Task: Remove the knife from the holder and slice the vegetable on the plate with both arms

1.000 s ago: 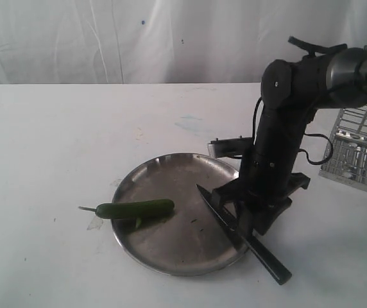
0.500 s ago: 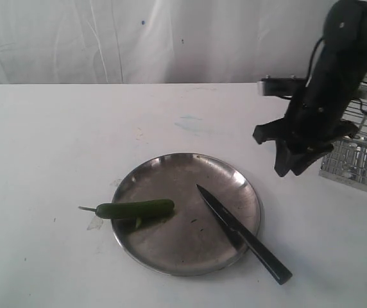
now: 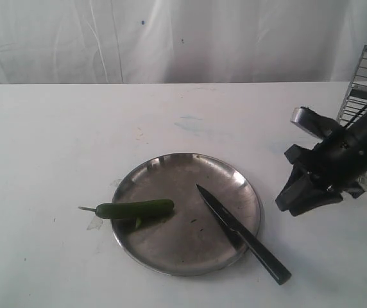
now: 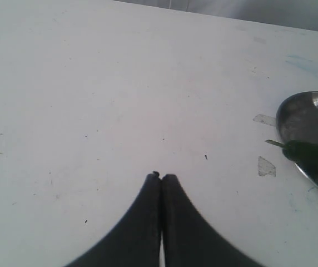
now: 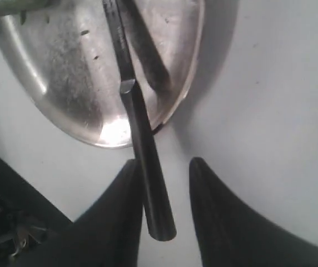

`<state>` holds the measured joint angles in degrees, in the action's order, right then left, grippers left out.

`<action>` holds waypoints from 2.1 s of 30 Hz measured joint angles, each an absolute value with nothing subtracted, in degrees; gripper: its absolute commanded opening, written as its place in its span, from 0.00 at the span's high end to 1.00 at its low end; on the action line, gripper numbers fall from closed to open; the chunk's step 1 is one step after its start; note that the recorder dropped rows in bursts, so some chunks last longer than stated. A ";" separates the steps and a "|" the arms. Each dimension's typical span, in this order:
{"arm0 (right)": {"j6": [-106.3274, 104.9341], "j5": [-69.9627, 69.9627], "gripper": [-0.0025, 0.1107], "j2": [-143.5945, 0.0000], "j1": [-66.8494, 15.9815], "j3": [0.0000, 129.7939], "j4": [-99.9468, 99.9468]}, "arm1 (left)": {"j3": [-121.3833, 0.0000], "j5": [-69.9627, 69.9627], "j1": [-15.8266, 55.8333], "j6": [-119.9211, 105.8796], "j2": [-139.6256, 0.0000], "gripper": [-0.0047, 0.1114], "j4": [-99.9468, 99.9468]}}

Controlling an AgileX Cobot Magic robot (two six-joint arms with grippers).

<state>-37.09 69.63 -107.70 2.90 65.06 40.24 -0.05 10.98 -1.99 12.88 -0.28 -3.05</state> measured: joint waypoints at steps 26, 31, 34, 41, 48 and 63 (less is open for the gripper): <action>-54.34 68.91 0.43 -107.70 2.80 49.69 50.45 | -0.05 10.98 -1.99 12.88 -0.28 0.96 -3.05; -54.45 66.58 0.43 -107.70 2.26 49.69 50.45 | -0.05 10.98 -1.99 12.88 -0.28 0.96 -3.05; -54.45 66.13 0.43 -107.70 1.23 49.69 50.45 | -0.05 10.98 -1.99 12.88 -0.28 0.96 -3.05; -54.55 63.25 0.43 -107.70 -0.54 49.59 50.45 | -0.05 10.98 -1.99 12.88 -0.28 0.96 -3.05; -54.55 63.01 0.43 -107.81 -0.94 49.59 50.45 | -0.05 10.98 -1.99 12.88 -0.28 0.96 -3.05; -60.66 61.50 0.65 -111.39 -3.55 48.80 55.10 | -0.05 10.98 -1.99 12.88 -0.28 0.96 -3.05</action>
<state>-60.66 61.50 -111.39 -3.55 48.80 55.10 -0.05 10.98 -1.99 12.88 -0.28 -3.05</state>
